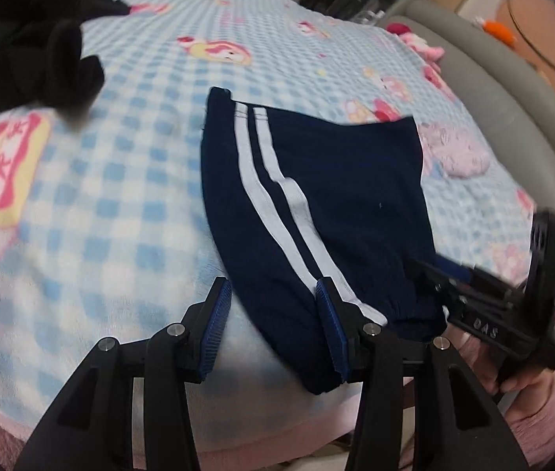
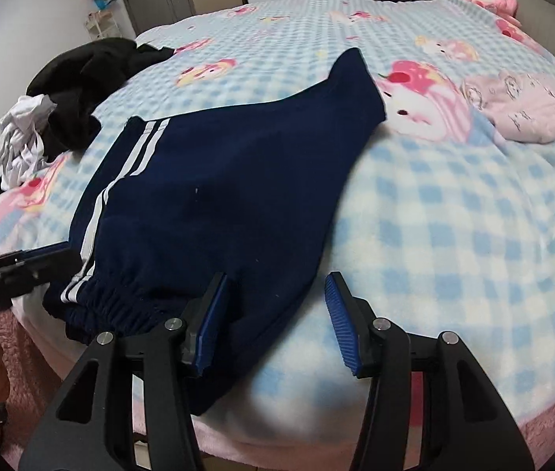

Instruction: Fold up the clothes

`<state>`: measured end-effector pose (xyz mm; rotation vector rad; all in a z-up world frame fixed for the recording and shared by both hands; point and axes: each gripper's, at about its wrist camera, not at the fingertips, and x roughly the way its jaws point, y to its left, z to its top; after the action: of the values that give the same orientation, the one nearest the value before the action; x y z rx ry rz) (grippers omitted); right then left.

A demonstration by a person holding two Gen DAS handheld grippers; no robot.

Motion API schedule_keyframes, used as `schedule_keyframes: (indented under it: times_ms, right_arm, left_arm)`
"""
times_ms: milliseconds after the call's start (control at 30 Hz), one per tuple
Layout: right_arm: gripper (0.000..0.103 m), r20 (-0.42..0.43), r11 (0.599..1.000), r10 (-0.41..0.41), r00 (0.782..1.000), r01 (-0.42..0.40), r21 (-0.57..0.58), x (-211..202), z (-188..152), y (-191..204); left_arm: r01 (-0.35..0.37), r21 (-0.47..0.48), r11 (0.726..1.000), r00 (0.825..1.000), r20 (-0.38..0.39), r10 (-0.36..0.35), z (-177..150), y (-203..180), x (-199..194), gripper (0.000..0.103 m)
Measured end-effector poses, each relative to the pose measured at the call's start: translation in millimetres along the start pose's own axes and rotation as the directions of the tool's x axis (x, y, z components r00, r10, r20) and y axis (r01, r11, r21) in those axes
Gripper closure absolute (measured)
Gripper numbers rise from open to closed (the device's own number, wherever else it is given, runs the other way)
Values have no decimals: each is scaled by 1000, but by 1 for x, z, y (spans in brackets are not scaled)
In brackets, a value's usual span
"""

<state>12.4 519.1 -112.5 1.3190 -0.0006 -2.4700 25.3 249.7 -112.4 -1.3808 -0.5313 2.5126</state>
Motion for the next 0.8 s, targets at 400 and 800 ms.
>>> schedule_keyframes:
  times_ms: [400, 800]
  right_arm:
    - [51, -1, 999, 36, 999, -36, -13, -11, -12, 14]
    - [51, 66, 999, 37, 997, -37, -2, -21, -2, 10]
  left_arm:
    - [-85, 83, 993, 994, -55, 89, -11, -10, 16, 55]
    - [-91, 88, 992, 992, 91, 82, 0, -19, -6, 57]
